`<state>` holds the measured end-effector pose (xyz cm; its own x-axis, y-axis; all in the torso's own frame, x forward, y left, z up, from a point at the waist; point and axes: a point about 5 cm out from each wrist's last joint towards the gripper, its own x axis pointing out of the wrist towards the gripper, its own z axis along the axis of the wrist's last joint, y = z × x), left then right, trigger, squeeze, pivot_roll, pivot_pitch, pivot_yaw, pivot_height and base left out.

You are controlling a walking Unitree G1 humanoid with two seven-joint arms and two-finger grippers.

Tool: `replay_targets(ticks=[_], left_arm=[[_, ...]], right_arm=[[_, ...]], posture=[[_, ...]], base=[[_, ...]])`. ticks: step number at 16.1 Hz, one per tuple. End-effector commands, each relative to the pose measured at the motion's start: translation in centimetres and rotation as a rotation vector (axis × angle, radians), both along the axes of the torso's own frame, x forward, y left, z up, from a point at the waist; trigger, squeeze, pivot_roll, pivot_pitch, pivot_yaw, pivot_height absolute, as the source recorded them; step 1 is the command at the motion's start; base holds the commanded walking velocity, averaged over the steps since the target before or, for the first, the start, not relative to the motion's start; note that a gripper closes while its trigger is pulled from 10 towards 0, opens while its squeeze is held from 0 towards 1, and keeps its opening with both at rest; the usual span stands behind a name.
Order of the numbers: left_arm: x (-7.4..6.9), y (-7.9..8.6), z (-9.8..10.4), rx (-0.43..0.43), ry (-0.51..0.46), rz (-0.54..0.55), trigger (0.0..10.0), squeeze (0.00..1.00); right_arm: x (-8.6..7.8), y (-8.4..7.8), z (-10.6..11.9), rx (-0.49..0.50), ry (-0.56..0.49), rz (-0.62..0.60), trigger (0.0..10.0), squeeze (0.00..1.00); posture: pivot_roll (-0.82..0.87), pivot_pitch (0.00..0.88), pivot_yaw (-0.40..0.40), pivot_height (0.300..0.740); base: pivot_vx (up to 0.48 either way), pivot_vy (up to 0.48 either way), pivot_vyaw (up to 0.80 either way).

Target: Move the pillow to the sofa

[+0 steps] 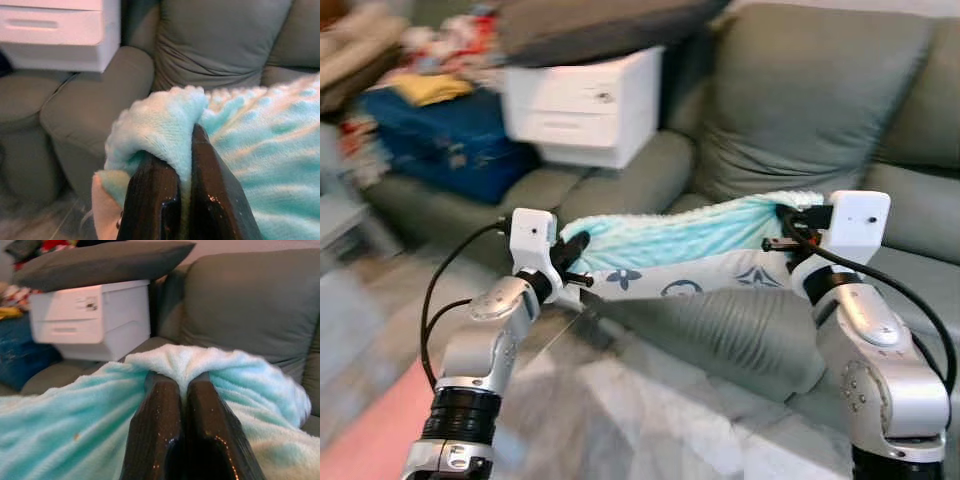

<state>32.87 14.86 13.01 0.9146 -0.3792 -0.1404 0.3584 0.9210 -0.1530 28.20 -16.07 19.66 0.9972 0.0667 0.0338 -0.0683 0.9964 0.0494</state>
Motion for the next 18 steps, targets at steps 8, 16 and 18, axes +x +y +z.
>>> replay_targets(ticks=[8,16,18], left_arm=[[-0.13,0.38,0.23,0.022,-0.007,-0.006,10.0,0.0],[-0.5,-0.13,-0.02,0.02,0.0,-0.016,10.0,0.0],[-0.52,-0.19,-0.01,0.017,-0.002,-0.015,10.0,0.0]], right_arm=[[-0.01,0.76,0.73,0.014,-0.037,0.024,10.0,0.0],[-0.09,1.07,0.62,0.024,-0.04,0.042,10.0,0.0],[-0.08,1.16,0.56,0.025,-0.039,0.05,10.0,0.0]], posture=[[-0.12,0.0,0.057,0.74],[-0.11,0.0,0.058,0.74],[-0.11,0.0,0.057,0.74]], base=[[0.404,0.157,-0.68],[0.453,0.0,0.0],[0.454,0.0,0.0]])
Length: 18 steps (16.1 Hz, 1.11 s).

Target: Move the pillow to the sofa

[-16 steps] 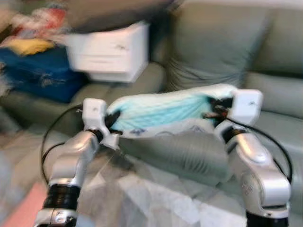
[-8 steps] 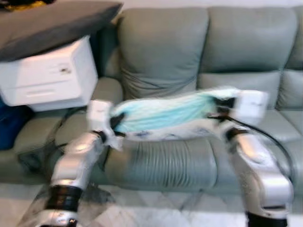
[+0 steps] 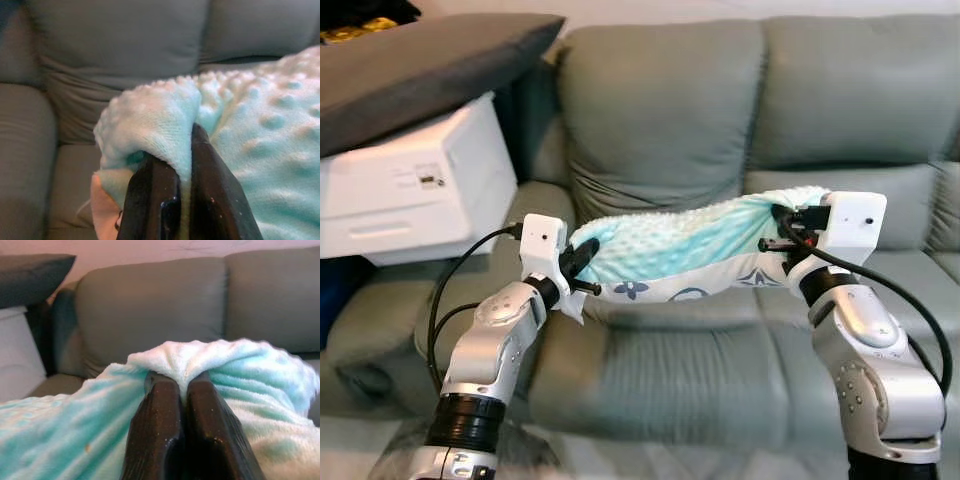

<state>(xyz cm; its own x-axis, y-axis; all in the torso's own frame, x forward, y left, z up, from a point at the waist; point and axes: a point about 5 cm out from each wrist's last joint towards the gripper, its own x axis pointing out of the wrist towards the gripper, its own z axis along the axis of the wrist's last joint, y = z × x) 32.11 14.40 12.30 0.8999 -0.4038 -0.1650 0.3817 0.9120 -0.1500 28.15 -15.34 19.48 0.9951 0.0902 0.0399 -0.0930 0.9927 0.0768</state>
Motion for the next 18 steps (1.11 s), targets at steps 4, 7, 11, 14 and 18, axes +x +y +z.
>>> replay_targets(ticks=[4,7,11,14,18], left_arm=[[0.6,0.9,0.9,0.037,-0.052,0.06,10.0,0.0],[1.2,1.6,0.4,0.045,-0.087,0.084,10.0,0.0],[1.3,2.4,-2.8,0.108,-0.048,0.151,10.0,0.0],[1.2,2.5,-5.3,0.076,0.024,0.188,10.0,0.0],[0.2,0.7,-7.9,0.07,0.079,0.166,10.0,0.0]], right_arm=[[-0.2,0.5,0.2,0.003,-0.023,0.046,10.0,0.0],[-0.4,0.6,-0.8,0.017,-0.004,0.057,10.0,0.0],[-0.5,-1.4,-4.0,0.068,0.098,0.006,10.0,0.0],[-0.4,-3.1,-7.8,0.076,0.224,-0.065,10.0,0.0],[-1.0,-3.5,-9.4,0.115,0.301,-0.102,10.0,0.0]], posture=[[-0.11,0.0,0.057,0.74],[-0.11,0.0,0.059,0.74],[-0.11,0.0,0.066,0.74],[-0.11,0.023,0.071,0.74],[-0.11,0.131,0.086,0.74]], base=[[0.112,0.0,0.0],[0.0,0.0,0.0],[0.0,0.0,0.0],[0.0,0.0,0.0],[0.0,0.0,0.0]])
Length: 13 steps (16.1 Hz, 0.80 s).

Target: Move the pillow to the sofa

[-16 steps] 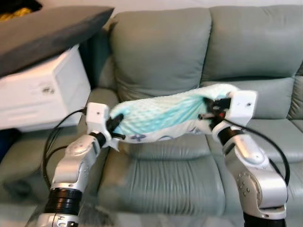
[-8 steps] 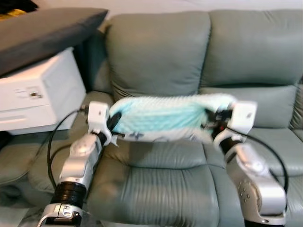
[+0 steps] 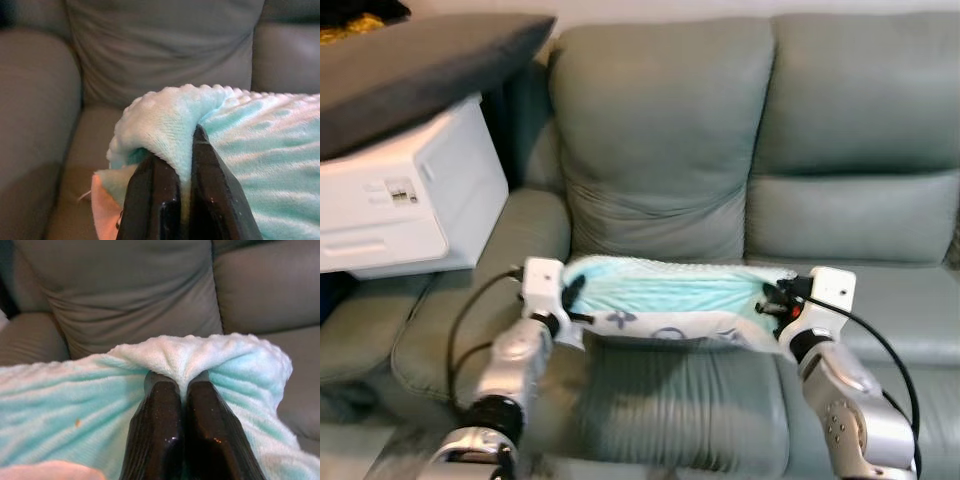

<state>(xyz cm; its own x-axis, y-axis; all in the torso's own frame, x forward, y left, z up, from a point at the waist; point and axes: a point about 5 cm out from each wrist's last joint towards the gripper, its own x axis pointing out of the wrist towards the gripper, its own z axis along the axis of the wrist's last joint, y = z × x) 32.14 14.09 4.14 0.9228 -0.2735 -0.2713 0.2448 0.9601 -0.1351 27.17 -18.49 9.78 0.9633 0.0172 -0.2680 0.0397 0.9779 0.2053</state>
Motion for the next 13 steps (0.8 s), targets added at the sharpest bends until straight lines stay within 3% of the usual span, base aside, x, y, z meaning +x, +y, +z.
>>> replay_targets(ticks=[1,3,6,9,13], left_arm=[[-0.2,0.5,-0.3,0.039,-0.016,0.013,10.0,0.0],[-0.5,0.8,-0.8,0.009,0.002,0.041,10.0,0.0],[0.1,1.3,-0.4,0.007,-0.016,0.068,10.0,0.0],[1.6,1.5,1.2,-0.016,-0.057,0.121,10.0,0.0],[3.8,1.7,4.0,-0.09,-0.11,0.224,10.0,0.0]], right_arm=[[-0.6,-0.3,-0.4,-0.031,0.009,0.002,10.0,0.0],[-1.4,0.2,-1.6,-0.05,0.039,0.037,10.0,0.0],[-0.9,1.3,-2.3,-0.1,-0.009,0.079,10.0,0.0],[0.7,1.5,-2.5,-0.128,-0.037,0.066,10.0,0.0],[3.6,2.3,-1.0,-0.19,-0.134,0.091,10.0,0.0]], posture=[[-0.13,0.187,0.095,0.74],[-0.14,0.252,0.09,0.74],[-0.12,0.344,0.078,0.74],[-0.11,0.394,0.077,0.74],[-0.12,0.43,0.073,0.74]], base=[[0.0,0.0,0.0],[0.0,0.0,0.0],[0.0,0.0,0.0],[0.0,0.0,0.0],[0.0,0.0,0.0]])
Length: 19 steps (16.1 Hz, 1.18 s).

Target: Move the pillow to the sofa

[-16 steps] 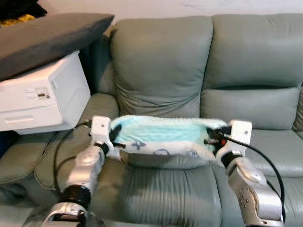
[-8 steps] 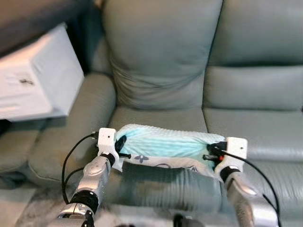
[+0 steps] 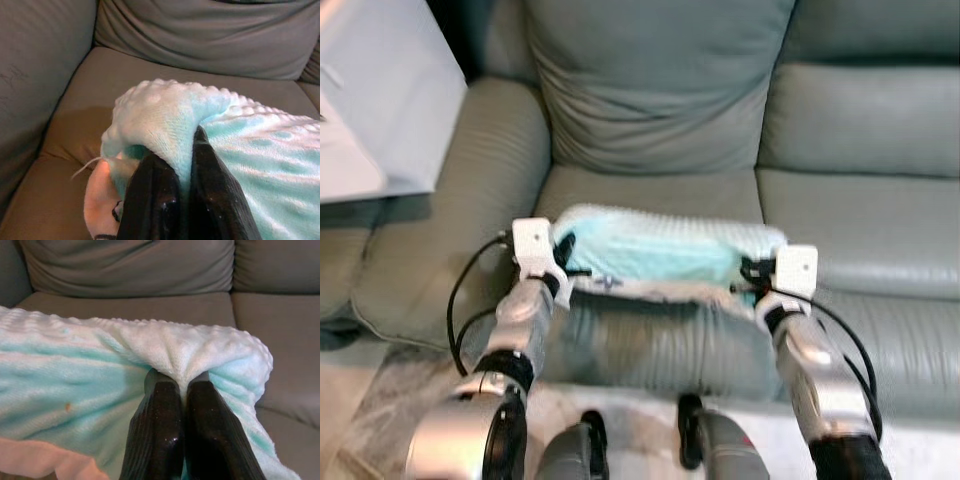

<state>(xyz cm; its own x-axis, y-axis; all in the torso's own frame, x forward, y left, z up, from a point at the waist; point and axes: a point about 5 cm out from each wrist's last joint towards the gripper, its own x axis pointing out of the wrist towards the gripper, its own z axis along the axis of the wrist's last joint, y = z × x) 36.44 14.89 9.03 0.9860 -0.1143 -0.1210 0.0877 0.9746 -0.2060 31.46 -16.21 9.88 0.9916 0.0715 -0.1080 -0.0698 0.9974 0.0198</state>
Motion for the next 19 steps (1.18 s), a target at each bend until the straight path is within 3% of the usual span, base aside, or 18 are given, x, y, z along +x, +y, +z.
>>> replay_targets(ticks=[1,2,3,7,13,16,19], left_arm=[[-0.2,1.3,-0.5,-0.036,0.015,0.067,10.0,0.75],[-0.3,1.6,-0.5,-0.036,0.02,0.086,10.0,1.0],[-0.5,1.8,-0.8,-0.031,0.03,0.097,10.0,1.0],[-0.9,2.8,-1.1,-0.033,-0.003,0.153,10.0,1.0],[-2.1,3.8,-2.6,0.002,0.037,0.212,10.0,1.0],[-2.4,3.8,-3.0,0.011,0.048,0.203,10.0,1.0],[-3.6,4.0,-4.6,0.036,0.094,0.176,10.0,1.0]], right_arm=[[0.0,0.5,-1.1,-0.011,0.016,0.012,10.0,0.47],[0.3,0.7,-1.3,-0.009,0.01,0.017,10.0,0.87],[0.4,0.9,-1.4,-0.006,0.006,0.019,10.0,1.0],[0.3,1.6,-1.9,-0.004,0.007,0.042,10.0,1.0],[0.0,3.0,-2.5,0.009,-0.003,0.083,10.0,1.0],[-0.2,3.6,-2.7,0.015,-0.003,0.096,10.0,1.0],[-1.5,4.7,-4.1,0.024,0.036,0.146,10.0,1.0]], posture=[[-0.12,0.435,0.069,0.74],[-0.12,0.439,0.068,0.74],[-0.11,0.442,0.067,0.74],[-0.11,0.443,0.057,0.74],[-0.11,0.446,0.056,0.74],[-0.11,0.446,0.058,0.74],[-0.1,0.448,0.055,0.74]], base=[[0.0,0.0,0.0],[0.0,0.0,0.0],[0.0,0.0,0.0],[0.0,0.0,0.0],[0.0,0.0,0.0],[0.0,0.0,0.0],[0.0,0.0,0.0]])
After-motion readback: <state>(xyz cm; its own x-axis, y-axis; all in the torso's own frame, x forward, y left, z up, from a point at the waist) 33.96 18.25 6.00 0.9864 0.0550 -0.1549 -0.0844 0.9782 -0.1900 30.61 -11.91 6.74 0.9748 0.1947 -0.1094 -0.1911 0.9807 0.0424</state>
